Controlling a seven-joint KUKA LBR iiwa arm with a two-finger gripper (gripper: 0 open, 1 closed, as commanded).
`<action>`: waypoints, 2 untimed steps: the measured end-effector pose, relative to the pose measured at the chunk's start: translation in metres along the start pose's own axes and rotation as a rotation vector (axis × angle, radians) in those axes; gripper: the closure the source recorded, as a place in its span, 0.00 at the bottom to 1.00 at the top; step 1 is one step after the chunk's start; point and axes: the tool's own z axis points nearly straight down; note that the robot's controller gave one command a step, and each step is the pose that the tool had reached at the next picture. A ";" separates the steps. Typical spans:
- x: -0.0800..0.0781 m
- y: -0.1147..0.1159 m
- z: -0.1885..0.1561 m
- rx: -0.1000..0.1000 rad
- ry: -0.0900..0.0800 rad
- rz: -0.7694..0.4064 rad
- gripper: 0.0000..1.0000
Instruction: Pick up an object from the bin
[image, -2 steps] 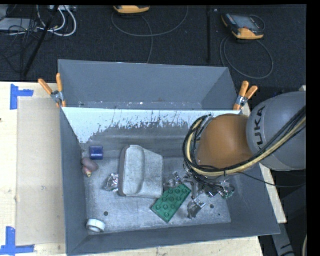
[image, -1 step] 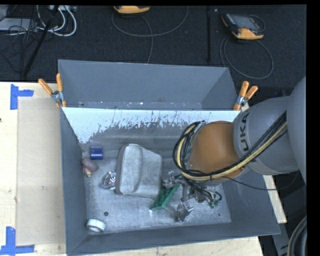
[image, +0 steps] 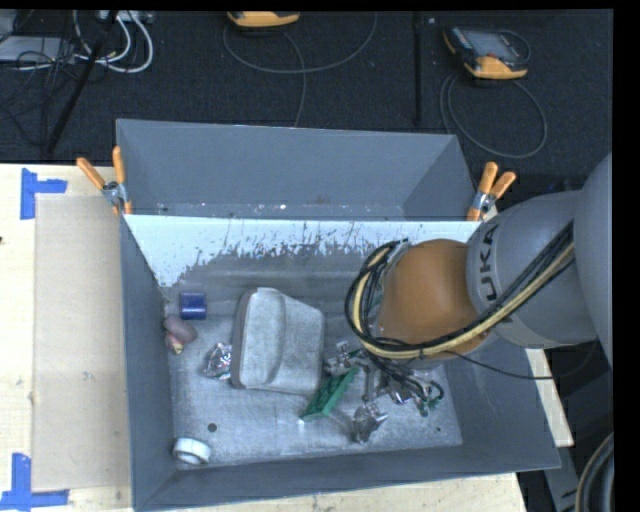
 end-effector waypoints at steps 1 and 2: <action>-0.001 0.001 -0.002 0.000 0.001 -0.002 1.00; -0.001 0.001 -0.010 -0.001 0.007 -0.007 1.00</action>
Offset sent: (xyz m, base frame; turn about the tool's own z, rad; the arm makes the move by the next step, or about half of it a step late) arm 0.0000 0.0000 0.0000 0.0000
